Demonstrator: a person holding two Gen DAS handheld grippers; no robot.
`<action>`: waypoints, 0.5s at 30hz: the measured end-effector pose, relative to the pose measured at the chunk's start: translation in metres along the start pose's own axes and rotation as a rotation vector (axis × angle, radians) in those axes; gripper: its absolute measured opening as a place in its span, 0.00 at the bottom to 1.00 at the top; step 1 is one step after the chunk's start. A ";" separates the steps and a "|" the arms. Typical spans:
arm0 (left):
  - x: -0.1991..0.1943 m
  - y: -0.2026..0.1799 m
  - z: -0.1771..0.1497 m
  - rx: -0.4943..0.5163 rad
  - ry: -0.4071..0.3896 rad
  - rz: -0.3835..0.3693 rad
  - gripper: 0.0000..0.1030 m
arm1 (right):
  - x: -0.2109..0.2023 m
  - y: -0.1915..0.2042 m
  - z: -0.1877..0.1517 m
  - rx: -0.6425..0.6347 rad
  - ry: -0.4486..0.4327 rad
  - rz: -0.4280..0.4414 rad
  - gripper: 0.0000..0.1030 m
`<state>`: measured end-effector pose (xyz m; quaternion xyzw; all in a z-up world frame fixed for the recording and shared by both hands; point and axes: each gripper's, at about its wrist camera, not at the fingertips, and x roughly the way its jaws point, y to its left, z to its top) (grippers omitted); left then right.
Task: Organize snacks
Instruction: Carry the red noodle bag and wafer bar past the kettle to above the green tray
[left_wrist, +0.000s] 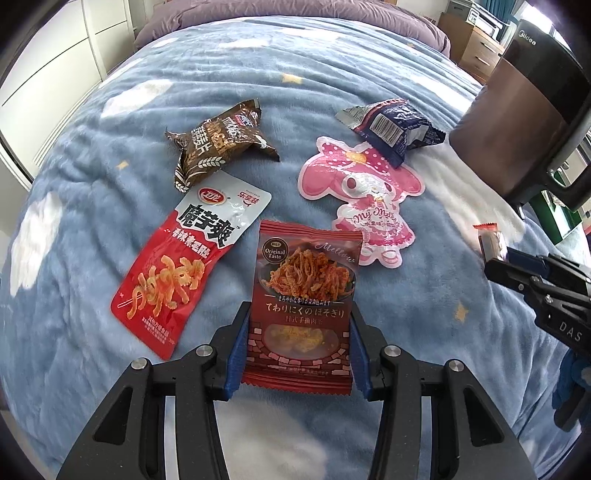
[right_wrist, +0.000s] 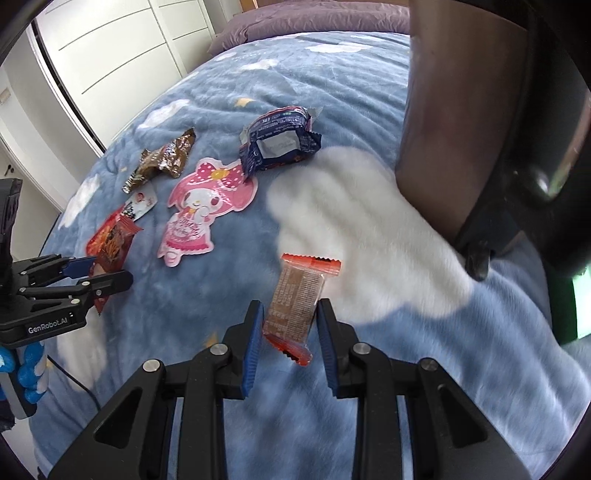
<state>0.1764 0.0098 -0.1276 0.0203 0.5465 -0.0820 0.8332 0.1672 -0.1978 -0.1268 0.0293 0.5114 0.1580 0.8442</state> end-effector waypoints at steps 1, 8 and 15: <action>-0.001 0.000 0.000 -0.001 -0.001 0.001 0.41 | -0.002 0.000 -0.001 0.004 -0.003 0.006 0.05; -0.014 -0.008 -0.007 -0.003 -0.009 0.006 0.41 | -0.020 -0.001 -0.006 0.016 -0.025 0.024 0.05; -0.031 -0.016 -0.012 0.004 -0.027 0.005 0.41 | -0.043 -0.003 -0.019 0.032 -0.046 0.029 0.05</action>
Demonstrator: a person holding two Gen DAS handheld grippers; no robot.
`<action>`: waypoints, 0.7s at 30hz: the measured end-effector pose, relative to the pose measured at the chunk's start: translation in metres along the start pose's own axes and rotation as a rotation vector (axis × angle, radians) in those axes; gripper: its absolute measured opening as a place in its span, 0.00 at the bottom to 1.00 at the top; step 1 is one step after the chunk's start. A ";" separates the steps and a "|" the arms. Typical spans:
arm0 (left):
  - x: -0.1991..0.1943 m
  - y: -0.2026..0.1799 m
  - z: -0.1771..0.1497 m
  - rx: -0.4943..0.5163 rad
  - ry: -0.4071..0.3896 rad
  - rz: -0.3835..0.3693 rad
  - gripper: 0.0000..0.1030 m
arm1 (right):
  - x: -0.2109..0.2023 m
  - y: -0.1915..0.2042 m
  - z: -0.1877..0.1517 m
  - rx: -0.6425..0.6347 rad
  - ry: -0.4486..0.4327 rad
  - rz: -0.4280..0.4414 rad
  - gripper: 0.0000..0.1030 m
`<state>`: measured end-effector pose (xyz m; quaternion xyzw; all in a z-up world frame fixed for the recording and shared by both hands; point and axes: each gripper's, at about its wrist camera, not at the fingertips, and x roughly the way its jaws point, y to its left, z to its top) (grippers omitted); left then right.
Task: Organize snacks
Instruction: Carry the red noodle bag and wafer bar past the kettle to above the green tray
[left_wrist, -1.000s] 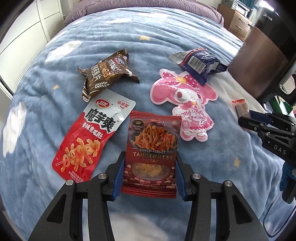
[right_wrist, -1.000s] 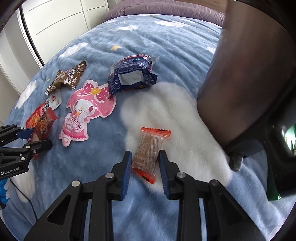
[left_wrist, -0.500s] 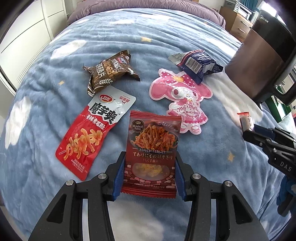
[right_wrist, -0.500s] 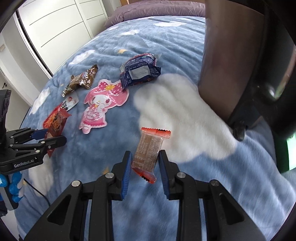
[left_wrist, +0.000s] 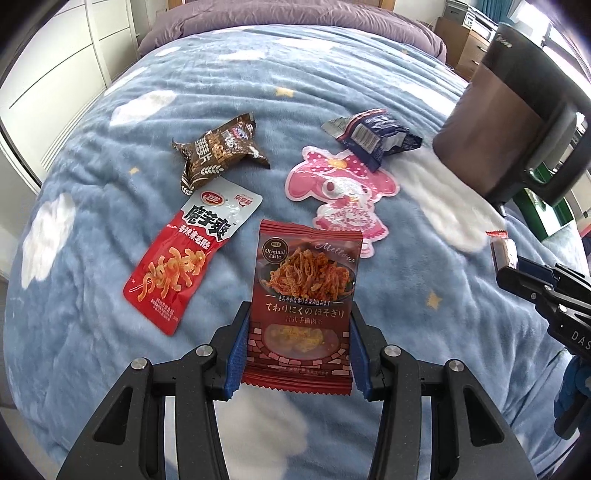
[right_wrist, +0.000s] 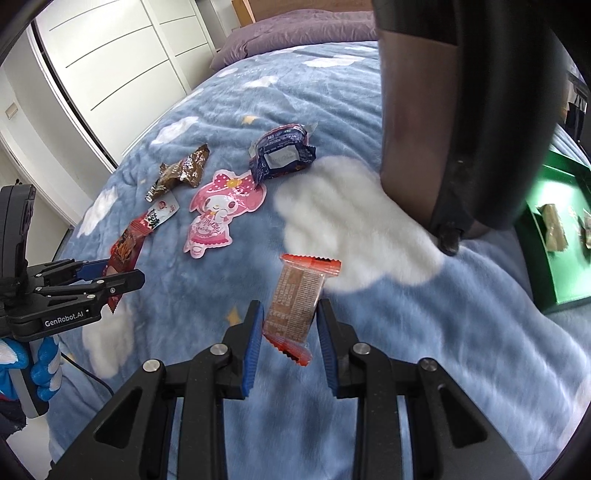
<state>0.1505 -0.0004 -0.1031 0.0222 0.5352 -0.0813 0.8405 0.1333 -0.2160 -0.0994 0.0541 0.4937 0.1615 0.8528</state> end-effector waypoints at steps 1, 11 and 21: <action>-0.005 -0.002 -0.001 0.002 -0.006 0.000 0.41 | -0.003 0.000 -0.001 0.000 -0.002 -0.001 0.05; -0.041 -0.025 -0.016 0.029 -0.049 -0.025 0.41 | -0.053 -0.011 -0.023 0.029 -0.056 -0.028 0.05; -0.072 -0.059 -0.032 0.083 -0.079 -0.048 0.41 | -0.103 -0.029 -0.046 0.082 -0.134 -0.060 0.05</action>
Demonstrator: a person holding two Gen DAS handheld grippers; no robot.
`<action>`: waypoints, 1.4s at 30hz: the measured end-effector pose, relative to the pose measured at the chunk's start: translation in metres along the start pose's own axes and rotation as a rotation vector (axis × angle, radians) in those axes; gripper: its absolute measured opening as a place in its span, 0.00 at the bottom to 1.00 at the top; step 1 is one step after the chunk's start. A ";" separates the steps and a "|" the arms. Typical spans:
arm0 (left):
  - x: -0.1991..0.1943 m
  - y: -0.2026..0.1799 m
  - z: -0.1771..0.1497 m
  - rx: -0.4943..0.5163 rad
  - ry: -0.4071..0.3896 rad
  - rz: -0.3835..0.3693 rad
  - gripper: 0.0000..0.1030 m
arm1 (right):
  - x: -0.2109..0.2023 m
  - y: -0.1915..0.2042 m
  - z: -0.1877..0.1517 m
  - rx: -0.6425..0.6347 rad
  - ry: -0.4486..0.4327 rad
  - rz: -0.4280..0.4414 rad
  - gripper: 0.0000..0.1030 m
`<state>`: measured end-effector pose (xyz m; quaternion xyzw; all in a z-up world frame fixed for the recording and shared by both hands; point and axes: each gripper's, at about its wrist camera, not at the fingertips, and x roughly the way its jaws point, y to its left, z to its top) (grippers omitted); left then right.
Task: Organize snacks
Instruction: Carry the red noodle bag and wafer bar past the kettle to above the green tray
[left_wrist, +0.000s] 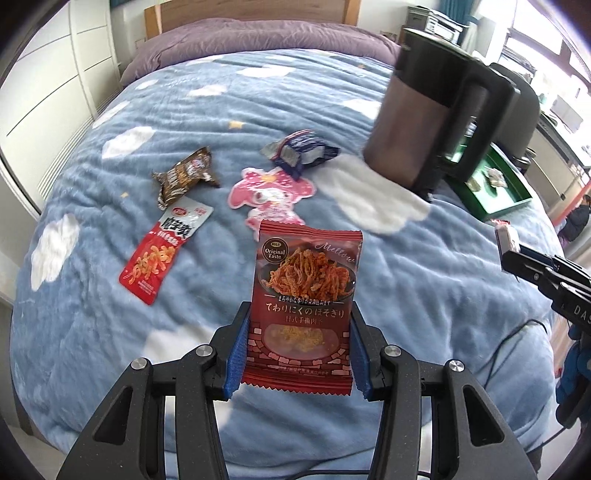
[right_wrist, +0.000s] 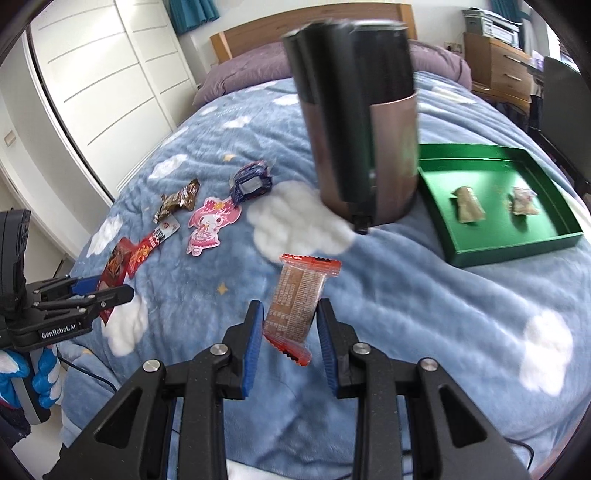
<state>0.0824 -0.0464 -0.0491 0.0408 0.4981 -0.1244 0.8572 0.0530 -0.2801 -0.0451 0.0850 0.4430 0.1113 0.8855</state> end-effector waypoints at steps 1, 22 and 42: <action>-0.003 -0.005 -0.001 0.011 -0.003 -0.002 0.41 | -0.005 -0.003 -0.002 0.006 -0.008 -0.003 0.05; -0.043 -0.124 0.002 0.224 -0.054 -0.059 0.41 | -0.075 -0.085 -0.031 0.167 -0.156 -0.059 0.05; -0.029 -0.246 0.043 0.403 -0.050 -0.147 0.41 | -0.096 -0.183 -0.024 0.308 -0.234 -0.129 0.05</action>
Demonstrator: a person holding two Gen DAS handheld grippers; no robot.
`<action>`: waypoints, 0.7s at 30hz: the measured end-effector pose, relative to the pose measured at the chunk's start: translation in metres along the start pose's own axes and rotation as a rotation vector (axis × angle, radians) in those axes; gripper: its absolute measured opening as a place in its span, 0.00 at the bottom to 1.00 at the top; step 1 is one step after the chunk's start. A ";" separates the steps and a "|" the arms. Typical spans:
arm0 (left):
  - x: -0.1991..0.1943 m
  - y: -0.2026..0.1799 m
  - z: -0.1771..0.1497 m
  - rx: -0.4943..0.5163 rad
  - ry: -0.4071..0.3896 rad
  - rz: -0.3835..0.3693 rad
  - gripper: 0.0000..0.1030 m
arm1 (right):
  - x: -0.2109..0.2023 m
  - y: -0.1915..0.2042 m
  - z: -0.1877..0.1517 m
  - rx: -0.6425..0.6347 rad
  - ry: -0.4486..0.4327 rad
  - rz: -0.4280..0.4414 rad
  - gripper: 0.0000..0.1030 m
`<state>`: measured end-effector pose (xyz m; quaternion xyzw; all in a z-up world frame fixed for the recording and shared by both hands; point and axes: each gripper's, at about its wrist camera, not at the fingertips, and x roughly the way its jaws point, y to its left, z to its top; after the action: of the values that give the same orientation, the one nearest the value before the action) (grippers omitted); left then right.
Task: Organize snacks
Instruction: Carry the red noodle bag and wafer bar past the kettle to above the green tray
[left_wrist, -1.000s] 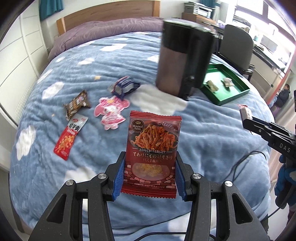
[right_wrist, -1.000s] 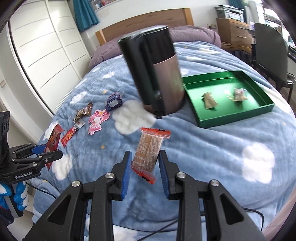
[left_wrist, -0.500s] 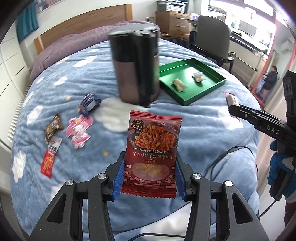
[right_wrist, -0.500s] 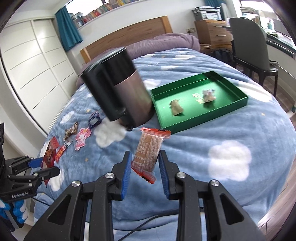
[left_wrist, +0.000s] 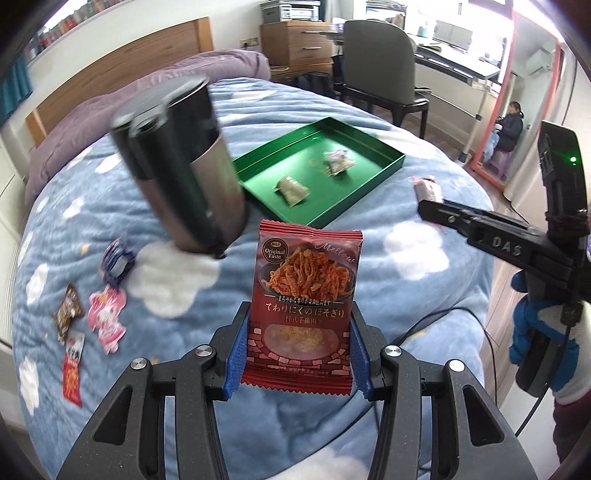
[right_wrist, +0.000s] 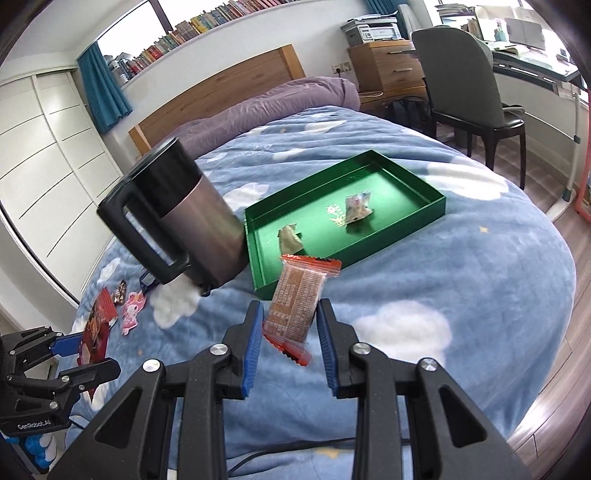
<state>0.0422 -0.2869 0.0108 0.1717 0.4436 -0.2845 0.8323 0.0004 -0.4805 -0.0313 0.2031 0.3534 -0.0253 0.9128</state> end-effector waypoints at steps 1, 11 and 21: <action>0.003 -0.003 0.005 0.006 -0.001 -0.005 0.41 | 0.002 -0.004 0.002 0.004 0.000 -0.002 0.05; 0.032 -0.022 0.051 0.033 -0.004 -0.030 0.41 | 0.026 -0.031 0.025 0.026 -0.002 -0.019 0.05; 0.069 -0.018 0.088 0.016 0.012 -0.037 0.41 | 0.062 -0.054 0.054 0.036 0.000 -0.039 0.05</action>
<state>0.1182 -0.3709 0.0007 0.1720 0.4492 -0.3025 0.8229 0.0708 -0.5450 -0.0555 0.2127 0.3569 -0.0492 0.9083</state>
